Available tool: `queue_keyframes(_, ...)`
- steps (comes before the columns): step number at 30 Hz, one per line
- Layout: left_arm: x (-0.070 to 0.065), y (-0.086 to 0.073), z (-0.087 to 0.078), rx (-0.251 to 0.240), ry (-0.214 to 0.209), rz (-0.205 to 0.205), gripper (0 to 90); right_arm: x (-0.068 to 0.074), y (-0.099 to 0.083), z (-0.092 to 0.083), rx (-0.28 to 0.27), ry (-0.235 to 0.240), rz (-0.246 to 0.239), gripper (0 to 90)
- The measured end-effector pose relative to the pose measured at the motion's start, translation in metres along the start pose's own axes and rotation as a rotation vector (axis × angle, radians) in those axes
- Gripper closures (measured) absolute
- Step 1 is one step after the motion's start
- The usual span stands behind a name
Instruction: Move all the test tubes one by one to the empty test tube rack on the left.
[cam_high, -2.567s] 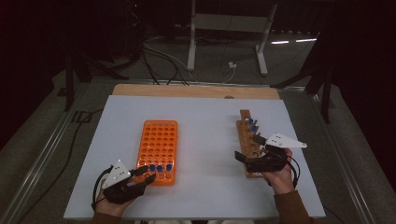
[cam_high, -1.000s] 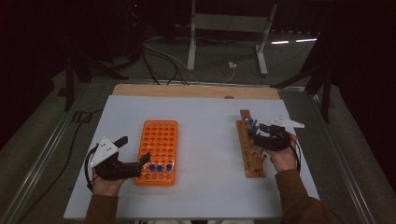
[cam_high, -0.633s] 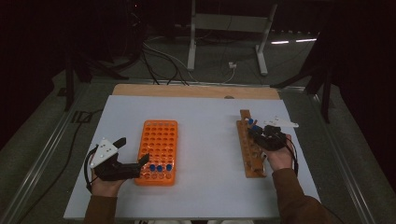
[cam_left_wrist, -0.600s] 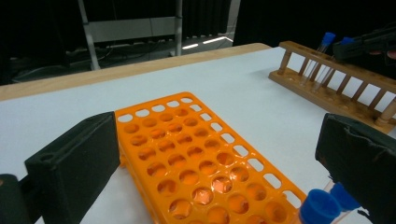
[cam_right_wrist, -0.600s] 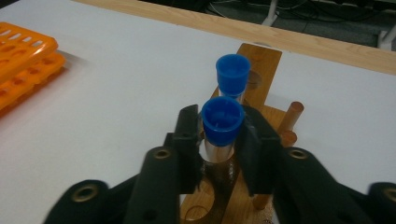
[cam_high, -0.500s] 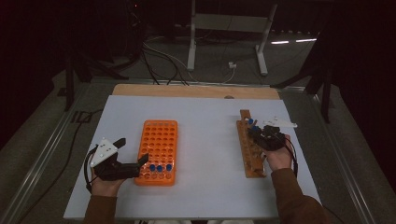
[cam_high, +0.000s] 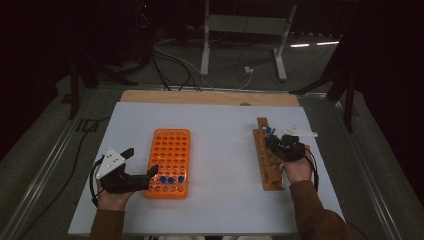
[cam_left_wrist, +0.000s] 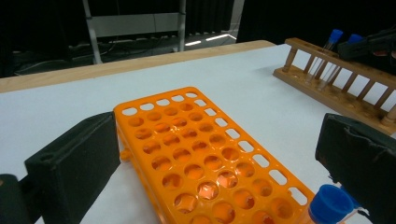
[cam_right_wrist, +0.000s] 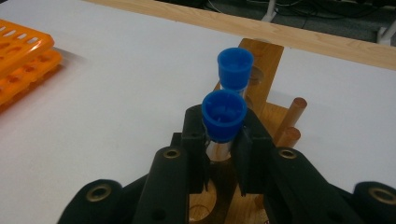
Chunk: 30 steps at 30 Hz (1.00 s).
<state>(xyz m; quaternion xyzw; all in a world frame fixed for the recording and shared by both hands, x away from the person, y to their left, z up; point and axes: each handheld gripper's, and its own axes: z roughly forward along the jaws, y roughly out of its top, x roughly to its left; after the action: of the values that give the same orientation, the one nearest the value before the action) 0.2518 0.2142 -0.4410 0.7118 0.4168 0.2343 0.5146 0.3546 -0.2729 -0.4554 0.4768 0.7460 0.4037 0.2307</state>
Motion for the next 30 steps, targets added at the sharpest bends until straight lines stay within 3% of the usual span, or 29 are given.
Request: queue_keyframes(30,0.0,-0.003,0.001,0.009,-0.005,-0.017,0.9,-0.001,0.018,-0.027,-0.056,-0.001,0.0,76.7)
